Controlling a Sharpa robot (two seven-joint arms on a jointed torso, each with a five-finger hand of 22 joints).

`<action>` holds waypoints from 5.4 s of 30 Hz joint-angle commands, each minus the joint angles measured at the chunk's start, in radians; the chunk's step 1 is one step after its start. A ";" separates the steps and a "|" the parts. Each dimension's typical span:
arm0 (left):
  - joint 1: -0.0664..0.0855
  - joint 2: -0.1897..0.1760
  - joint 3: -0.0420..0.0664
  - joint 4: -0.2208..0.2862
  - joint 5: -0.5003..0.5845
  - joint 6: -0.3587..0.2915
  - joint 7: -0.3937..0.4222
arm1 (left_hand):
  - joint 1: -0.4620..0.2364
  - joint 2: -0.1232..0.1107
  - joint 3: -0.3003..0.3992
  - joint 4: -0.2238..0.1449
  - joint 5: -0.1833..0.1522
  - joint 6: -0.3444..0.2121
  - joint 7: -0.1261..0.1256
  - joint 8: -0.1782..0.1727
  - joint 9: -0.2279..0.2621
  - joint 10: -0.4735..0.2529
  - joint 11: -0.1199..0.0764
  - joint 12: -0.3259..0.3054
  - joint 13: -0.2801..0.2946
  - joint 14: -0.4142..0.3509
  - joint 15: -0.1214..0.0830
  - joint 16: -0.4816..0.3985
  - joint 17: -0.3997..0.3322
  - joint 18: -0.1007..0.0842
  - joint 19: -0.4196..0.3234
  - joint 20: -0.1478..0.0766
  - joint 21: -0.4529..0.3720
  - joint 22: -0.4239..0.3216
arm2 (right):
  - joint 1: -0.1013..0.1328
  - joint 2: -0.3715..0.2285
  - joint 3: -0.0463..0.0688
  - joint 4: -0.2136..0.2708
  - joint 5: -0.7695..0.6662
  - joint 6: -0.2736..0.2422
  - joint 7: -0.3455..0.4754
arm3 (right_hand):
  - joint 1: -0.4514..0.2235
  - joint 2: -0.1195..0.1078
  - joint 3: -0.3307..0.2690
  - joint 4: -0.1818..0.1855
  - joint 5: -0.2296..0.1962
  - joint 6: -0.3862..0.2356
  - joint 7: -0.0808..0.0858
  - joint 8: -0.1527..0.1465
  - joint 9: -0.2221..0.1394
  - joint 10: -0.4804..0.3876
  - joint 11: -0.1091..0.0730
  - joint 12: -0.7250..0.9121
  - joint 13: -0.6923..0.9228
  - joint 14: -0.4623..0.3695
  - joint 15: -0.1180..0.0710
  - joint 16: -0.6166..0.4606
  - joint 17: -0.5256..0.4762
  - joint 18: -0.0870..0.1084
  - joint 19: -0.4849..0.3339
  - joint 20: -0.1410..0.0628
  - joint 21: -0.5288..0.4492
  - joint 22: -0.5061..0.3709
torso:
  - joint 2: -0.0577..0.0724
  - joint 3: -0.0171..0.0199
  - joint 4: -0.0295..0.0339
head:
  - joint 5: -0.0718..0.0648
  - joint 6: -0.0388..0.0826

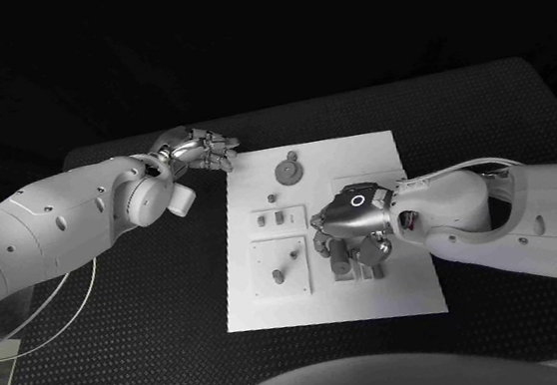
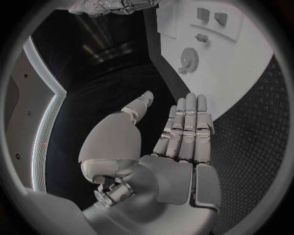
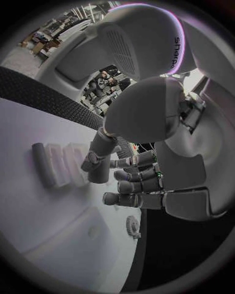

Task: Assemble the parts on the task board

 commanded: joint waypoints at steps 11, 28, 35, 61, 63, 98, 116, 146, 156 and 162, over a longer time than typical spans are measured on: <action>0.000 0.001 0.000 0.000 -0.004 0.016 0.006 | 0.000 -0.004 0.000 0.005 0.002 -0.009 0.014 0.005 0.001 -0.009 -0.001 0.000 -0.001 0.008 0.001 -0.007 0.002 0.007 -0.007 0.002 0.005 -0.001 | -0.009 -0.001 0.001 -0.015 -0.032 0.010 -0.006 | 0.002 -0.021 0.005 0.001 -0.001 0.038 0.042 -0.016 0.011 -0.004 -0.005 0.002 -0.005 -0.008 0.000 -0.001 -0.003 0.015 -0.009 0.002 -0.002 0.016 | 0.000 0.0003 -0.0002 | 0.000 0.000; -0.001 0.000 0.000 -0.001 -0.005 0.016 0.006 | 0.000 -0.004 -0.001 0.005 0.002 -0.010 0.014 0.006 0.001 -0.009 -0.001 0.000 -0.002 0.008 0.001 -0.008 0.003 0.007 -0.007 0.002 0.005 -0.001 | -0.020 -0.002 0.001 -0.039 -0.027 0.015 -0.014 | 0.000 -0.030 0.003 0.001 -0.002 -0.013 0.040 -0.052 0.003 -0.016 0.003 -0.004 -0.011 -0.021 0.006 -0.008 -0.008 0.015 -0.014 0.007 -0.009 0.013 | 0.000 0.0003 -0.0001 | -0.004 0.000; -0.001 0.000 0.000 -0.002 -0.005 0.015 0.006 | 0.000 -0.004 -0.001 0.005 0.002 -0.010 0.014 0.006 0.001 -0.009 -0.001 0.000 -0.002 0.008 0.001 -0.008 0.003 0.007 -0.007 0.002 0.005 -0.002 | -0.023 0.000 0.001 -0.045 -0.026 0.003 -0.023 | -0.003 -0.052 0.009 0.004 -0.001 -0.181 0.010 -0.141 -0.042 -0.025 0.011 -0.008 -0.015 -0.029 0.012 -0.012 -0.011 0.015 -0.009 0.007 -0.010 0.012 | 0.000 -0.0003 0.0006 | -0.003 0.000; -0.001 0.003 0.000 -0.001 -0.006 0.009 0.010 | 0.002 -0.005 -0.001 0.005 0.002 -0.010 0.014 0.006 0.001 -0.009 -0.001 0.000 -0.002 0.009 0.000 -0.009 0.005 0.007 -0.007 0.001 0.006 -0.002 | 0.023 -0.108 0.000 -0.008 0.320 -0.162 -0.122 | -0.133 -0.055 -0.003 0.105 -0.001 -0.204 0.065 -0.110 -0.066 0.035 -0.003 0.022 -0.025 0.039 0.000 0.019 -0.015 0.015 0.080 -0.021 0.025 0.011 | 0.000 -0.0007 -0.0006 | -0.017 0.000; -0.001 0.003 0.000 -0.001 -0.006 0.008 0.011 | 0.002 -0.005 -0.001 0.005 0.002 -0.010 0.014 0.006 0.001 -0.009 -0.001 0.000 -0.002 0.009 0.000 -0.009 0.005 0.007 -0.007 0.001 0.006 -0.002 | 0.028 -0.118 0.000 -0.005 0.347 -0.175 -0.128 | -0.149 -0.057 -0.006 0.124 -0.001 -0.189 0.096 -0.101 -0.065 0.047 -0.010 0.024 -0.027 0.051 -0.006 0.022 -0.016 0.015 0.092 -0.030 0.030 0.011 | 0.000 -0.0009 -0.0007 | -0.020 0.000; -0.001 0.001 0.000 0.001 -0.006 0.010 0.010 | 0.002 -0.005 -0.002 0.006 0.002 -0.009 0.014 0.008 0.001 -0.008 -0.001 0.001 -0.002 0.010 0.000 -0.010 0.007 0.007 -0.006 0.001 0.006 -0.002 | -0.022 -0.190 0.000 0.036 0.761 0.096 -0.534 | -0.420 -0.077 -0.023 0.383 0.000 0.103 0.052 0.007 0.012 0.436 -0.174 0.016 -0.021 0.415 -0.182 0.029 -0.008 0.015 0.344 -0.156 0.145 0.012 | 0.000 -0.0005 0.0012 | -0.037 0.000; -0.002 0.001 0.000 0.000 -0.006 0.013 0.010 | 0.002 -0.005 -0.003 0.008 0.002 -0.009 0.014 0.008 0.002 -0.007 -0.002 0.001 -0.001 0.010 0.000 -0.011 0.008 0.007 -0.006 0.001 0.006 -0.002 | -0.064 -0.138 0.000 0.017 0.737 0.107 -0.524 | -0.450 -0.103 -0.021 0.398 -0.001 0.117 0.048 0.003 0.015 0.444 -0.178 0.007 -0.003 0.422 -0.185 0.027 0.002 0.015 0.349 -0.159 0.146 0.012 | 0.001 -0.0009 0.0010 | -0.029 0.000; -0.002 -0.003 0.000 0.001 -0.007 0.017 0.007 | 0.001 -0.004 -0.004 0.009 0.002 -0.009 0.014 0.009 0.002 -0.007 -0.002 0.001 -0.002 0.010 0.000 -0.013 0.009 0.007 -0.006 0.001 0.006 -0.002 | -0.090 -0.123 0.000 -0.007 0.519 0.162 -0.565 | -0.363 -0.038 -0.015 0.148 -0.001 0.184 0.024 0.017 0.042 0.487 -0.200 -0.011 0.056 0.443 -0.194 0.012 0.023 0.015 0.362 -0.152 0.153 0.011 | 0.000 -0.0006 0.0004 | -0.031 0.000; -0.002 -0.001 0.000 -0.001 -0.008 0.023 0.005 | 0.001 -0.005 -0.004 0.010 0.002 -0.008 0.013 0.010 0.002 -0.006 -0.002 0.002 -0.001 0.010 0.000 -0.013 0.009 0.007 -0.007 0.001 0.006 -0.002 | -0.089 -0.133 0.000 -0.016 0.509 0.149 -0.565 | -0.375 -0.046 -0.013 0.155 -0.001 0.185 0.024 0.016 0.044 0.489 -0.201 -0.014 0.060 0.444 -0.194 0.009 0.024 0.015 0.363 -0.150 0.150 0.009 | 0.000 -0.0005 0.0015 | -0.033 0.000; -0.003 -0.002 0.000 -0.002 -0.011 0.024 0.004 | 0.000 -0.005 -0.005 0.010 0.002 -0.008 0.013 0.010 0.002 -0.006 -0.002 0.002 -0.001 0.010 0.000 -0.014 0.010 0.007 -0.007 0.002 0.006 -0.003 | -0.086 -0.138 0.000 -0.025 0.510 0.155 -0.561 | -0.370 -0.047 -0.006 0.152 -0.001 0.184 0.024 0.015 0.045 0.489 -0.201 -0.017 0.063 0.443 -0.194 0.006 0.025 0.015 0.362 -0.150 0.148 0.008 | 0.000 -0.0001 0.0000 | -0.030 0.000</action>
